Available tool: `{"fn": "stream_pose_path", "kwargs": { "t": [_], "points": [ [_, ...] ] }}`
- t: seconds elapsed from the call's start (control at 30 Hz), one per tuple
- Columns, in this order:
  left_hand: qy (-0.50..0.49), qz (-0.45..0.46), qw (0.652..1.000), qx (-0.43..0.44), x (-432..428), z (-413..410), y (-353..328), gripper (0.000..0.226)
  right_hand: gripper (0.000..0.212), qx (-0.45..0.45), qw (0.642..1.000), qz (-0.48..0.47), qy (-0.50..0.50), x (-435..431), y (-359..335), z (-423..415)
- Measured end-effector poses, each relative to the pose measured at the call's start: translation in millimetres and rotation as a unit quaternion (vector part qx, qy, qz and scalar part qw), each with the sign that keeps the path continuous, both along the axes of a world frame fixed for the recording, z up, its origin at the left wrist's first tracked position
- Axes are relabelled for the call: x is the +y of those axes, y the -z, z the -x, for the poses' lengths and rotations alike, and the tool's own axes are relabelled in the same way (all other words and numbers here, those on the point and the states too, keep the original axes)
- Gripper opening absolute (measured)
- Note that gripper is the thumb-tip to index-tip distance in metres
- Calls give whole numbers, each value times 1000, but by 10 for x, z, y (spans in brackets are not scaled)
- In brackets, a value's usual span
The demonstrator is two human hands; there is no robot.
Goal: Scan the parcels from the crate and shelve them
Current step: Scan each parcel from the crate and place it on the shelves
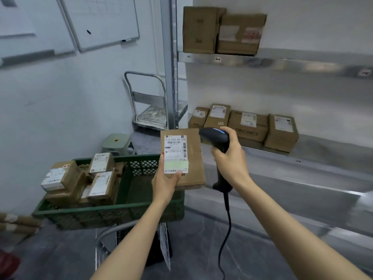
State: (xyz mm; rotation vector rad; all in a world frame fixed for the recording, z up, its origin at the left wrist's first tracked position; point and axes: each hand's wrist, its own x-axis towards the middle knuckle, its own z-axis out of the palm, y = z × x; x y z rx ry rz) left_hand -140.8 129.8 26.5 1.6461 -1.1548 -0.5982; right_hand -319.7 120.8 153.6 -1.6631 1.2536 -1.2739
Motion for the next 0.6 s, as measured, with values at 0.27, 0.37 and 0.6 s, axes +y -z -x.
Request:
{"fn": "stream_pose_path", "kwargs": {
  "t": [0.27, 0.37, 0.6],
  "points": [
    [66, 27, 997, 16, -105, 559, -184, 83, 55, -10, 997, 12, 75, 201, -137, 506],
    [111, 36, 993, 29, -171, 765, -250, 82, 52, -11, 993, 27, 114, 294, -172, 660],
    [213, 64, 972, 73, -236, 1302, -438, 80, 51, -7, 984, 32, 173, 516, -291, 1045]
  ]
}}
